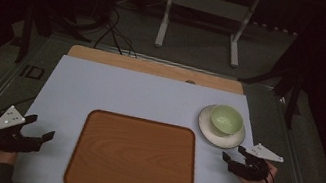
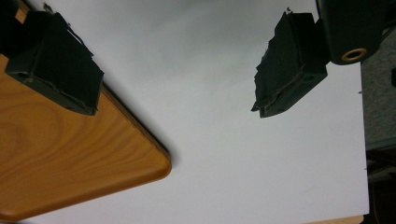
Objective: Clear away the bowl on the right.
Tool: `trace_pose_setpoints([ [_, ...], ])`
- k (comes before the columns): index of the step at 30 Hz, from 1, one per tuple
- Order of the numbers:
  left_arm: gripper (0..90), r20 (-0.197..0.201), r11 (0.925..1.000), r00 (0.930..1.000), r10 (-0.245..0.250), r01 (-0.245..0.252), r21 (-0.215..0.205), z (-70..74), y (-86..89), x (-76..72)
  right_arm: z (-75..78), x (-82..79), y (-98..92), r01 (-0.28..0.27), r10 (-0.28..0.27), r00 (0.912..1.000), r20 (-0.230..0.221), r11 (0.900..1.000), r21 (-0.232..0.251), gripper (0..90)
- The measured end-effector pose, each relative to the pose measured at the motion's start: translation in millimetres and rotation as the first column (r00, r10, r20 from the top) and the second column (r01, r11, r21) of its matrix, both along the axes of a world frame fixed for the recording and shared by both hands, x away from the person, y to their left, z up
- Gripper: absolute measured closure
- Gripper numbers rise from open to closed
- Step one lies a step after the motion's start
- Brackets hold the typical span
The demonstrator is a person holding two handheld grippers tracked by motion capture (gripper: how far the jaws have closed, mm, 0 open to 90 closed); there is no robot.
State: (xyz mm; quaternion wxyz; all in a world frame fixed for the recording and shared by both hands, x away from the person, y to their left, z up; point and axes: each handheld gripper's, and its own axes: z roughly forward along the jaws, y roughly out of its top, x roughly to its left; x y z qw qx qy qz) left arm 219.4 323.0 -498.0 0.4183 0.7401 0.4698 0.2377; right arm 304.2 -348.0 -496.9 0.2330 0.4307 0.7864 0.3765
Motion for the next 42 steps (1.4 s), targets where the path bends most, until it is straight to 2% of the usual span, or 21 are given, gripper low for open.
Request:
trace_pose_setpoints([
  [5,14.9,0.010,0.9999,0.9999,-0.010,0.010,0.014,1.4,-1.9,-0.1,-1.0,0.7,1.3,-0.010,0.010,0.9999,-0.004,1.000,-0.004,30.8],
  [12,14.9,0.011,0.9999,0.9998,-0.014,0.014,0.009,1.7,-2.1,0.1,-0.6,0.3,1.1,-0.009,0.009,0.9999,-0.006,1.000,0.004,31.8],
  [19,15.0,0.014,0.9999,0.9999,-0.001,0.001,0.012,2.2,-2.4,-1.8,3.9,0.6,1.2,-0.013,0.013,0.9999,-0.003,1.000,0.000,31.3],
  [29,15.1,0.011,0.9999,0.9999,-0.001,0.001,0.016,1.9,-2.4,-2.1,13.2,10.9,0.0,-0.037,0.037,0.9993,-0.006,0.999,-0.027,30.4],
  [42,15.2,0.024,1.0000,0.9997,0.000,0.000,0.004,2.7,-1.2,-3.1,26.8,21.2,-3.3,-0.048,0.048,0.9988,0.008,0.999,-0.023,30.5],
])
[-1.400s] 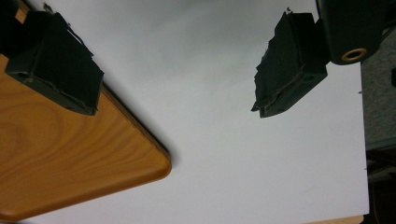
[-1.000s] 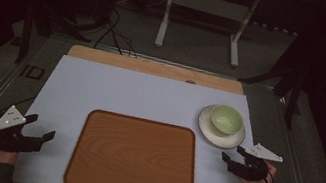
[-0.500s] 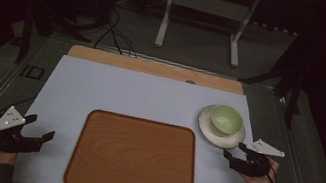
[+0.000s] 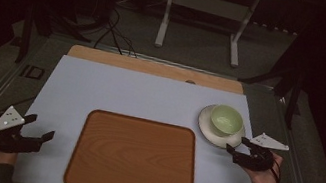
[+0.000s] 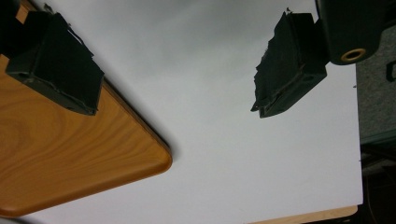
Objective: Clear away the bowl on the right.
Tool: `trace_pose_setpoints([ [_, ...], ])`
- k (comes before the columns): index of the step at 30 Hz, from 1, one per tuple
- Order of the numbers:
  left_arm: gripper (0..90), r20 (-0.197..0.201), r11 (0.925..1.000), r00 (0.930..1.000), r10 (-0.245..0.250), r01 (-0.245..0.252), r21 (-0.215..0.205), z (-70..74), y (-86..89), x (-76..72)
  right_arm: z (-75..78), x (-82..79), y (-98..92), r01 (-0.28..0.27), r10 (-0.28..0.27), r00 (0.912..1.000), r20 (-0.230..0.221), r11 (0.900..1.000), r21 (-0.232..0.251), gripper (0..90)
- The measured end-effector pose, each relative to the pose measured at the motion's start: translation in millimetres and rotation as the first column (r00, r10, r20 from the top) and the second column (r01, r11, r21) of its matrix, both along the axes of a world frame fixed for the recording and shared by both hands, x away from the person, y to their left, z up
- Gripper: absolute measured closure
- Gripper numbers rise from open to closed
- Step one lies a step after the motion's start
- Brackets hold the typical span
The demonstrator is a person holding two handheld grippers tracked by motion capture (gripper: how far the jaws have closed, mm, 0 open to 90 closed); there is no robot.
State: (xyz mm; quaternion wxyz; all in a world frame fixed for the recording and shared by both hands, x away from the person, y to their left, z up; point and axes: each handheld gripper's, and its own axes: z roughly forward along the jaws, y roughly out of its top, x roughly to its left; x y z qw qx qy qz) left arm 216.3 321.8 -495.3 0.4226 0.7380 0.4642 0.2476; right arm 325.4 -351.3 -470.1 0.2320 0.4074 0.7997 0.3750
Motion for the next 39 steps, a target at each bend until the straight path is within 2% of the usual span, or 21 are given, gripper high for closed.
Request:
trace_pose_setpoints([
  [4,15.2,0.005,1.0000,1.0000,0.006,-0.005,-0.004,0.3,0.7,-0.7,1.0,5.4,0.6,-0.003,0.003,1.0000,-0.002,1.000,0.005,30.5],
  [9,15.2,0.006,1.0000,1.0000,0.005,-0.005,-0.006,0.5,0.8,-0.9,3.9,13.1,-0.2,-0.003,0.003,1.0000,-0.004,1.000,-0.016,30.5],
  [16,15.2,0.010,1.0000,0.9999,0.007,-0.007,-0.006,1.0,1.0,-1.4,6.0,20.3,-2.3,0.000,-0.001,0.9999,-0.011,1.000,-0.021,29.9],
  [20,15.2,0.010,0.9999,0.9999,0.007,-0.007,-0.007,0.8,1.1,-1.4,9.7,24.0,-2.1,0.009,-0.009,0.9999,-0.010,1.000,0.004,29.6],
  [24,15.2,0.015,1.0000,0.9999,0.007,-0.007,-0.007,1.2,1.4,-1.7,13.2,29.8,-1.3,0.012,-0.012,0.9999,-0.007,1.000,0.001,29.5],
  [32,15.2,0.014,0.9999,0.9999,0.009,-0.009,-0.012,0.9,2.0,-1.7,15.4,43.5,-5.5,0.042,-0.042,0.9990,-0.016,0.999,0.002,29.4],
  [39,15.4,0.019,0.9999,0.9998,0.007,-0.007,-0.008,1.4,1.3,-2.1,14.8,60.3,-10.3,0.084,-0.083,0.9959,-0.038,0.996,0.029,29.5],
])
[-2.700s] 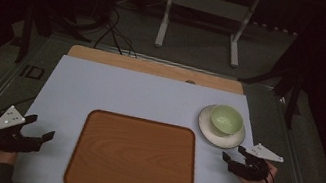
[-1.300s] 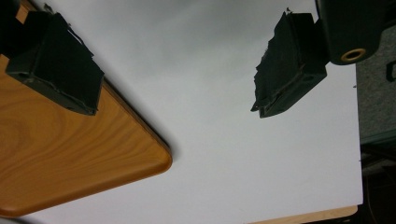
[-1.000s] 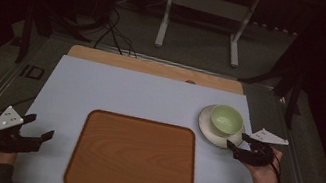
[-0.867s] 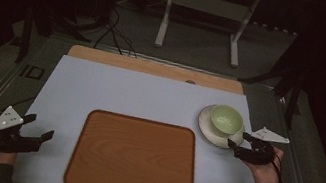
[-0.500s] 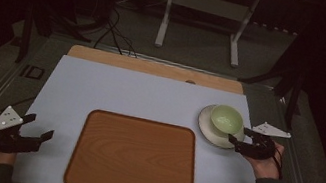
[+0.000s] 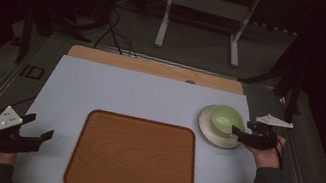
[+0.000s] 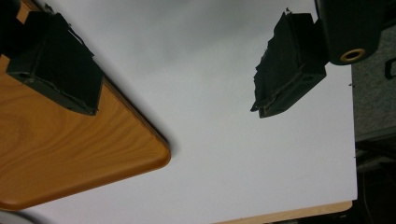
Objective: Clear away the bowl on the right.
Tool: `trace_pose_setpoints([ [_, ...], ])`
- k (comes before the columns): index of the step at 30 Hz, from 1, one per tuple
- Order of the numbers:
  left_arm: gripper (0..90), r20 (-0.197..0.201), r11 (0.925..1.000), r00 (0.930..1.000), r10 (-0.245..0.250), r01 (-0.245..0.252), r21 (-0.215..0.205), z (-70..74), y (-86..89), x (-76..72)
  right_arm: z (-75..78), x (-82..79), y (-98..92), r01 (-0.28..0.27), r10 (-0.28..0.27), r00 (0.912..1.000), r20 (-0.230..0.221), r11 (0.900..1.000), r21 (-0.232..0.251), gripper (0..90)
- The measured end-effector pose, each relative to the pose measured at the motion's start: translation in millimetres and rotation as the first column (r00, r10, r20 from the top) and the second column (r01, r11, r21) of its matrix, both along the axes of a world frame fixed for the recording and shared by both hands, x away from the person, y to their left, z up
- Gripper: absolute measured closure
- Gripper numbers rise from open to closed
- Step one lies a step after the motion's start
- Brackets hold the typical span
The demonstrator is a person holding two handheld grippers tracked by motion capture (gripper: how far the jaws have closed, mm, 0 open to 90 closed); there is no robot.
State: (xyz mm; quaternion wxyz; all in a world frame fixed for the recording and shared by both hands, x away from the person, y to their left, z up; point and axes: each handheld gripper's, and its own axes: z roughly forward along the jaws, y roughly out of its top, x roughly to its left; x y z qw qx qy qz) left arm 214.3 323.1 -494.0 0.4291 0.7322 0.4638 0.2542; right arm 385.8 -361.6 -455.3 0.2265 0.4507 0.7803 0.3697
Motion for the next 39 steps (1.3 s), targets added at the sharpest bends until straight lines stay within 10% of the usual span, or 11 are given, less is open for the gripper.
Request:
trace_pose_setpoints([
  [27,15.4,0.011,1.0000,0.9999,0.002,-0.002,-0.002,1.2,0.7,-1.3,-24.8,32.9,-2.2,0.072,-0.068,0.9879,-0.140,0.997,0.025,50.6],
  [39,15.5,0.014,0.9999,0.9999,0.008,-0.008,-0.006,1.6,1.7,-2.3,-40.3,40.7,7.6,0.127,-0.115,0.9633,-0.243,0.991,0.034,72.3],
])
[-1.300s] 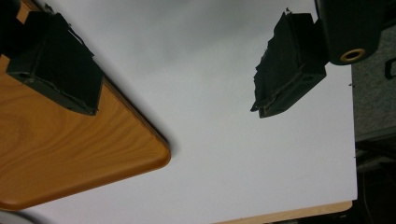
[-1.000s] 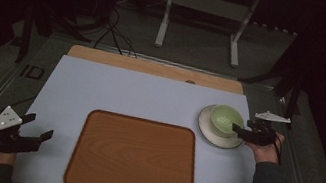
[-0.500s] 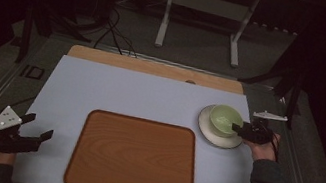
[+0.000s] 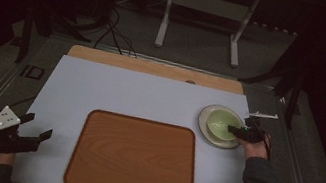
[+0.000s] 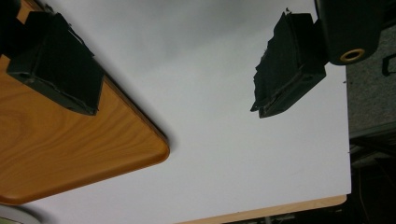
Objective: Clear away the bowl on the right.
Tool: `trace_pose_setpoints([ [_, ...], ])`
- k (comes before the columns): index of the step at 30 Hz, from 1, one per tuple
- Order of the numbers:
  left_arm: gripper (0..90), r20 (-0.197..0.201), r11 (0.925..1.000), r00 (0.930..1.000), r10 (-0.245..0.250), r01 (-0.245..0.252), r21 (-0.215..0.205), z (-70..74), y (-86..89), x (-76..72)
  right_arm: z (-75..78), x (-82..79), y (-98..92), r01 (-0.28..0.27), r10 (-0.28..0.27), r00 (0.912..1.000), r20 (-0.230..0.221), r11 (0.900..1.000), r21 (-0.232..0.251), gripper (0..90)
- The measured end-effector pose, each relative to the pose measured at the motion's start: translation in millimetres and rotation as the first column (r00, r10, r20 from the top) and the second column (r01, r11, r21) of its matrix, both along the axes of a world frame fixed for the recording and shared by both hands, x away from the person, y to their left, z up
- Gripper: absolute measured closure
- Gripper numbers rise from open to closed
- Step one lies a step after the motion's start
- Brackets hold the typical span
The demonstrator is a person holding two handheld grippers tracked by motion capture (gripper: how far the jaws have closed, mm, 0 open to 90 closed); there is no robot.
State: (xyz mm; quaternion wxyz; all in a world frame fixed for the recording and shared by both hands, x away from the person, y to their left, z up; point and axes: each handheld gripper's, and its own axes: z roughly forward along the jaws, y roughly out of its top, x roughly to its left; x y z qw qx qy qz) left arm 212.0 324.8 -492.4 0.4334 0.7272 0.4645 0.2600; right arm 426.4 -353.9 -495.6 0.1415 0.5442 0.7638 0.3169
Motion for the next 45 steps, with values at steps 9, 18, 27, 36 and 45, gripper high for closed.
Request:
trace_pose_setpoints([
  [9,15.6,0.001,1.0000,1.0000,0.004,-0.004,0.000,0.3,0.4,-0.5,3.7,5.5,4.1,0.031,-0.032,0.9984,-0.047,0.999,-0.026,81.0],
  [18,15.8,0.004,0.9999,0.9999,0.011,-0.011,-0.002,0.4,0.9,-1.1,11.9,5.5,9.2,0.020,-0.021,0.9989,-0.042,1.000,-0.014,83.6],
  [27,15.8,0.005,0.9999,0.9999,0.013,-0.013,0.000,0.7,1.0,-1.7,19.5,2.2,9.7,-0.006,0.006,0.9996,-0.028,1.000,0.003,83.0],
  [36,15.8,0.005,0.9999,0.9999,0.014,-0.014,0.000,0.2,0.8,-1.3,26.1,-0.1,11.2,-0.022,0.022,0.9996,-0.020,1.000,-0.002,83.0],
  [45,15.8,0.007,0.9999,0.9999,0.014,-0.014,-0.002,0.2,1.3,-1.5,36.2,-0.1,17.0,-0.046,0.046,0.9989,-0.004,0.999,-0.010,82.9],
])
